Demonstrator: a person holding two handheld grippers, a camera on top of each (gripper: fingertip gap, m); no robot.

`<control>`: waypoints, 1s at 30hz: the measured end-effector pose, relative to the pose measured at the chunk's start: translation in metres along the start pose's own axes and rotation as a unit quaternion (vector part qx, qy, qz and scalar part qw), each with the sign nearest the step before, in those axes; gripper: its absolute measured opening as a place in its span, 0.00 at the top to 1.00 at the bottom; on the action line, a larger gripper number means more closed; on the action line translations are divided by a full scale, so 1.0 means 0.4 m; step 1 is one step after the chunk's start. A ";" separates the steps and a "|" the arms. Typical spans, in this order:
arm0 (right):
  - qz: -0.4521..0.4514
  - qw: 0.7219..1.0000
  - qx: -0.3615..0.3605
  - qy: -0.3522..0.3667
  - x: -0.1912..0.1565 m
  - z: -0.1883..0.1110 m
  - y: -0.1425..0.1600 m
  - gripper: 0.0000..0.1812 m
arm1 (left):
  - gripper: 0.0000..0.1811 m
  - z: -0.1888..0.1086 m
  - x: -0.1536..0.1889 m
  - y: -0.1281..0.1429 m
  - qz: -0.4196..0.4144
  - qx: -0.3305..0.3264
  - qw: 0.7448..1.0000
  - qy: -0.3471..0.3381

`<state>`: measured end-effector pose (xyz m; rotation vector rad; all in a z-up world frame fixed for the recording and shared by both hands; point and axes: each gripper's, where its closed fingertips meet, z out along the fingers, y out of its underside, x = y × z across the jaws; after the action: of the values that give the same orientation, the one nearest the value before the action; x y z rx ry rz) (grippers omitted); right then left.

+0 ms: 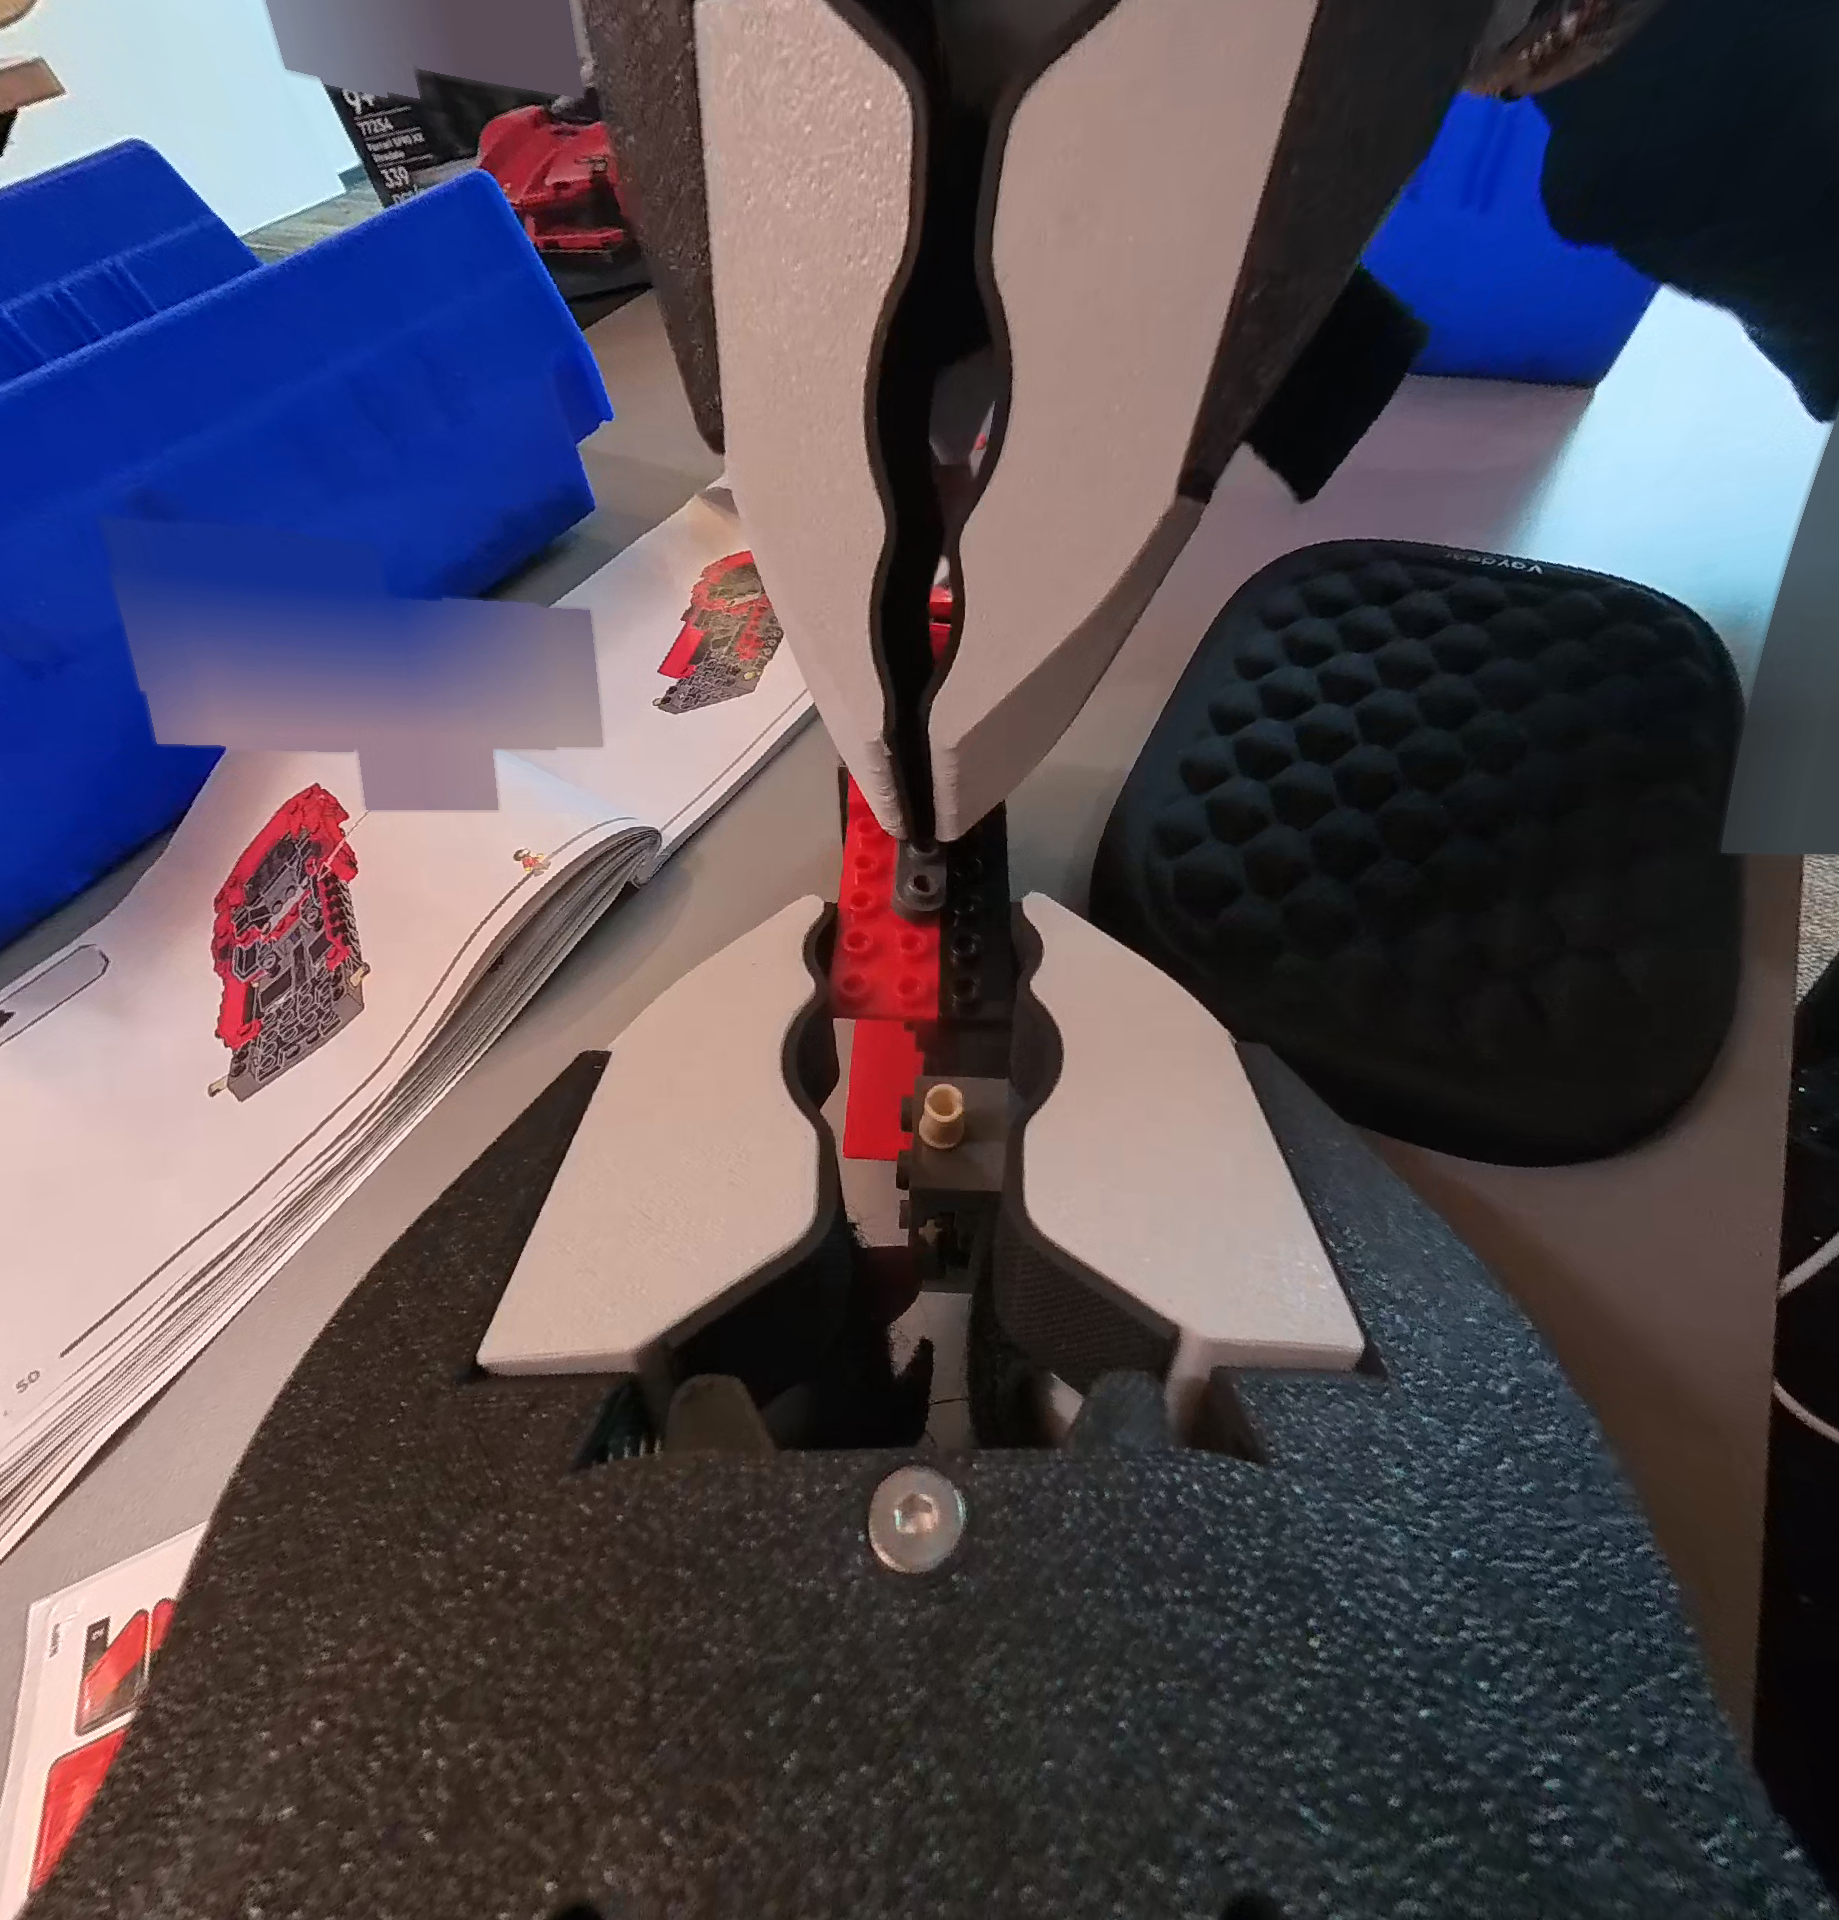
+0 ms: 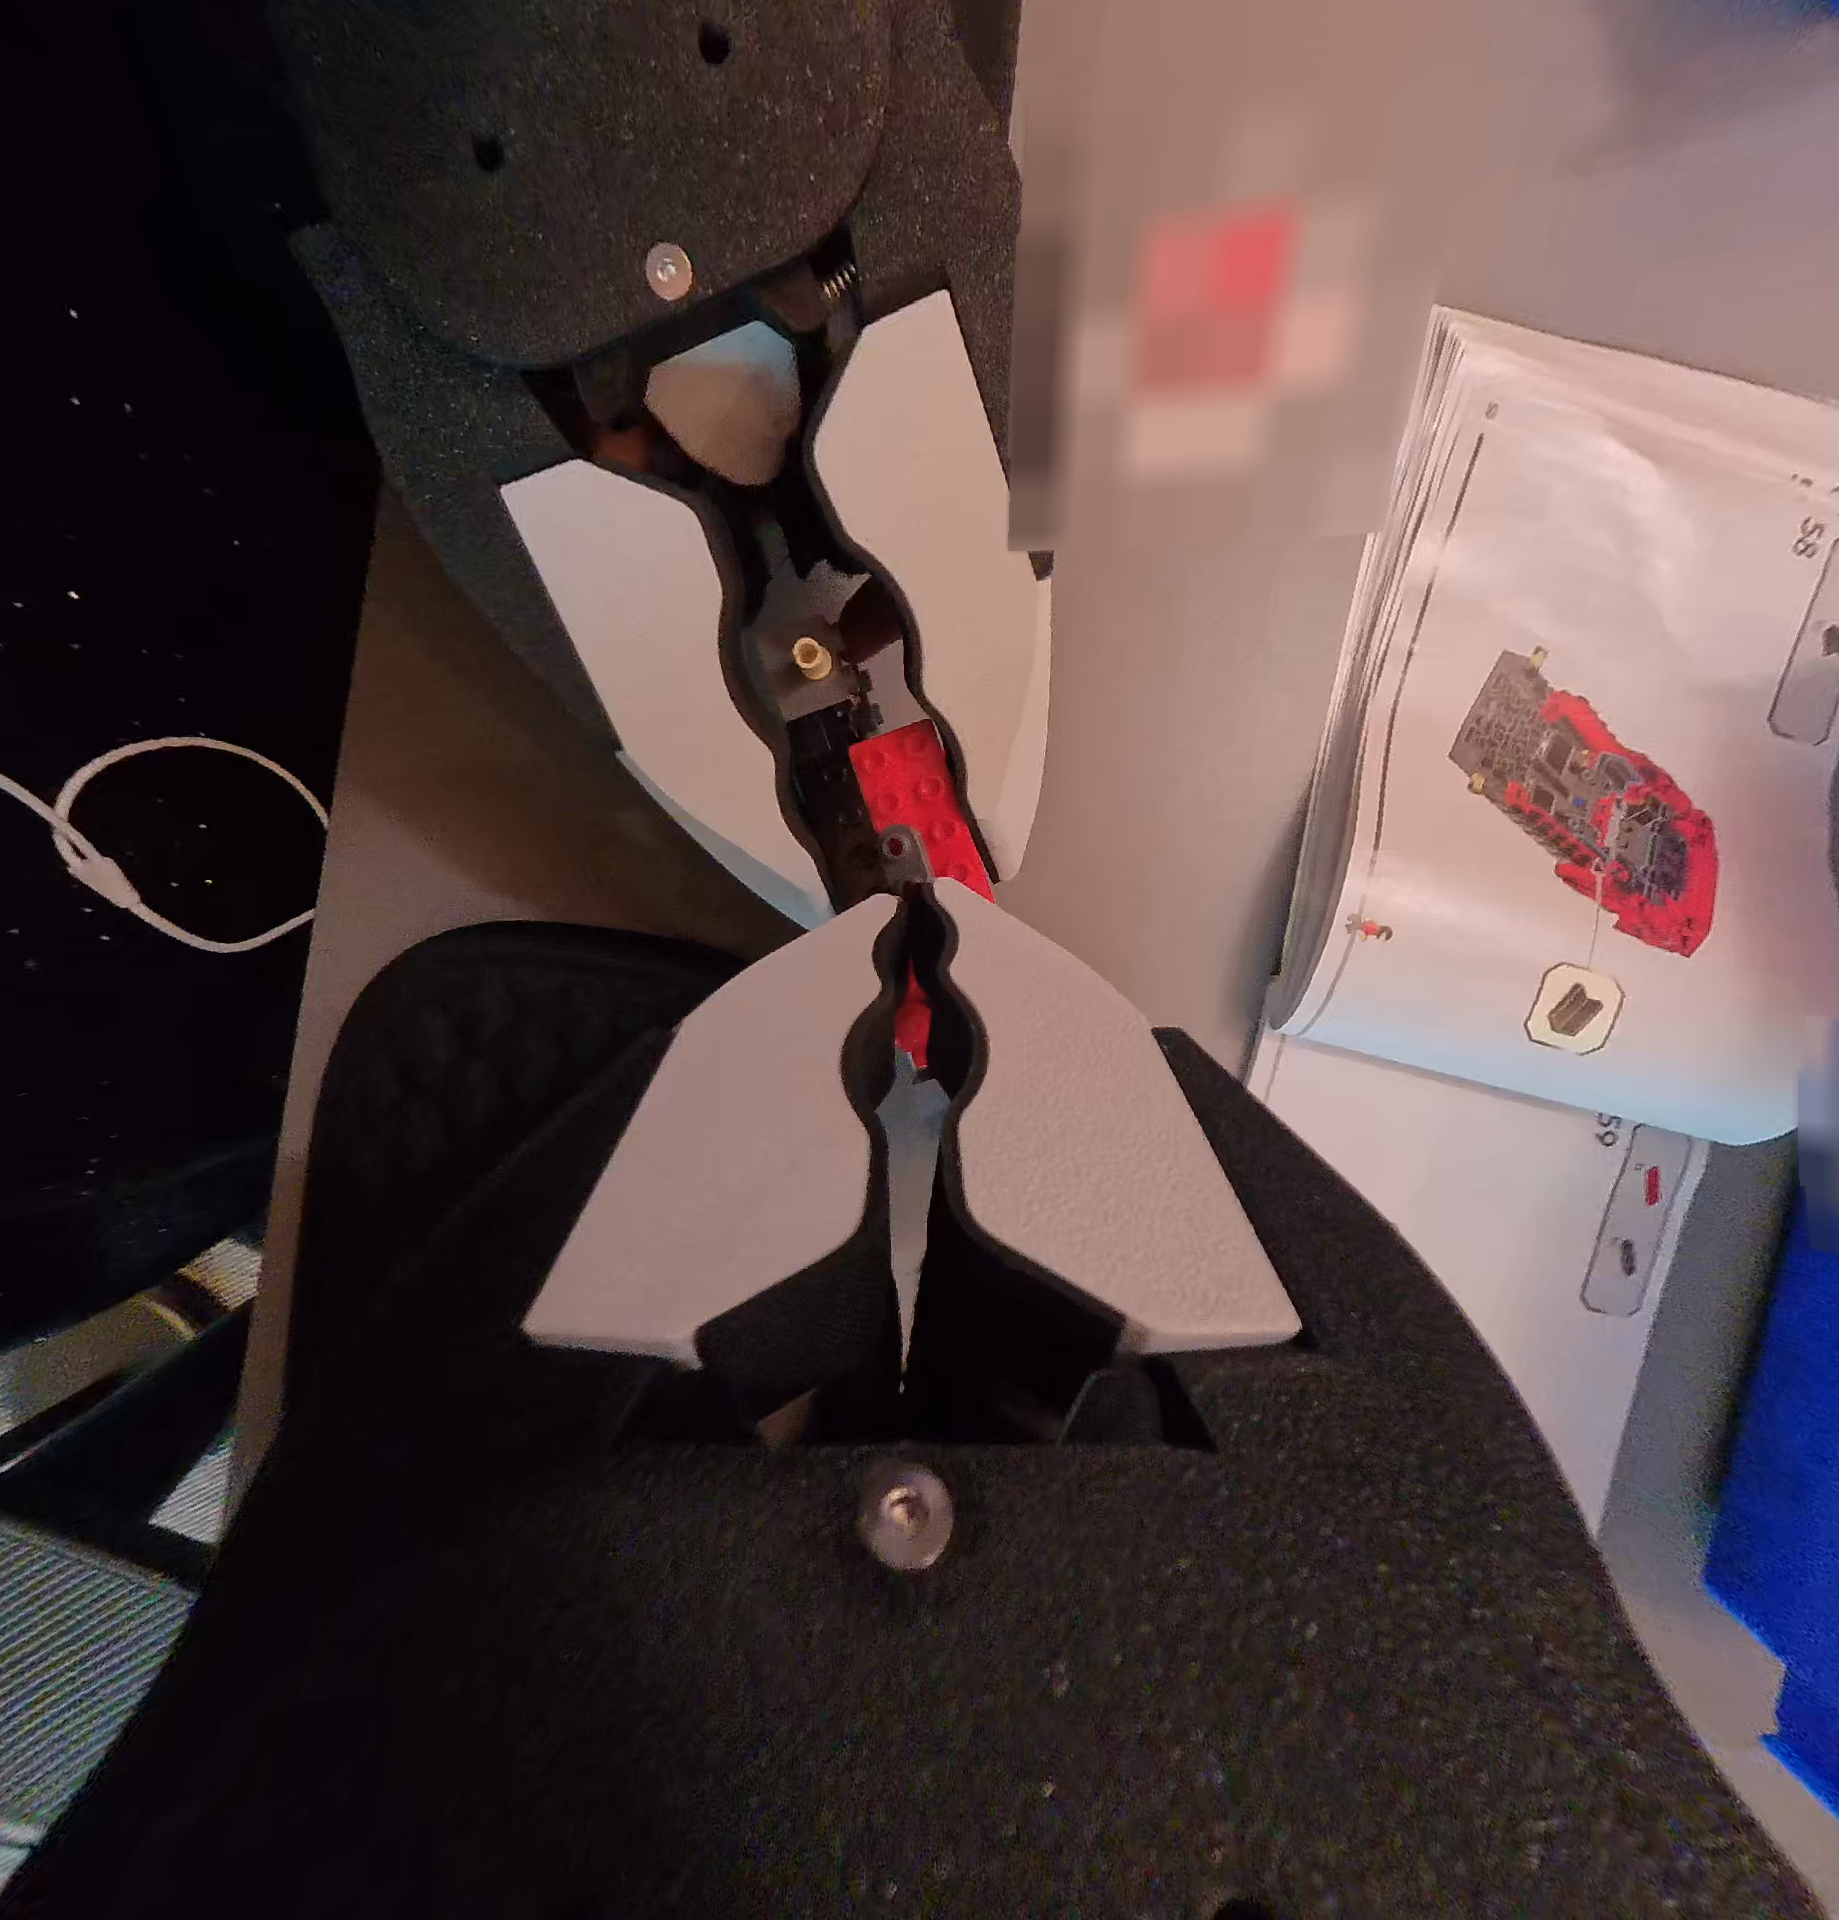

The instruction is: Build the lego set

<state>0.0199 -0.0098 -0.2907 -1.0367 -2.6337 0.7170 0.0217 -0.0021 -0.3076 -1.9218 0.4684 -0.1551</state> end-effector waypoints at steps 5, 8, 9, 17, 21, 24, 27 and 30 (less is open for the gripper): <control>0.065 0.997 -0.025 -0.044 -0.005 0.000 0.001 1.00 | 0.84 0.000 0.003 0.001 0.003 -0.002 1.000 0.002; 0.094 0.993 -0.043 -0.060 -0.003 0.001 0.001 1.00 | 0.84 0.000 0.004 0.001 0.003 -0.002 1.000 0.003; 0.104 0.991 -0.051 -0.065 -0.003 0.003 0.003 1.00 | 0.84 0.000 0.005 0.002 0.005 -0.003 1.000 0.003; 0.108 0.989 -0.085 -0.051 -0.002 0.006 0.005 1.00 | 0.84 0.002 0.005 0.005 -0.004 -0.008 1.000 0.011; 0.086 0.991 -0.097 -0.024 -0.003 0.006 0.005 1.00 | 0.84 0.002 0.004 0.005 -0.006 -0.008 1.000 0.011; 0.087 0.992 -0.091 -0.020 -0.003 0.007 0.005 1.00 | 0.84 0.001 0.004 0.005 -0.006 -0.008 1.000 0.011; 0.093 0.992 -0.081 -0.025 -0.003 0.007 0.004 1.00 | 0.84 0.001 0.004 0.005 -0.006 -0.008 1.000 0.010; 0.052 0.995 -0.080 -0.018 -0.003 0.003 0.007 1.00 | 0.84 0.002 0.007 0.001 -0.009 -0.003 1.000 0.016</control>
<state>0.0219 -0.0093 -0.2932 -1.2223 -2.7218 0.5585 0.0246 -0.0026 -0.3086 -1.9330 0.4727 -0.1966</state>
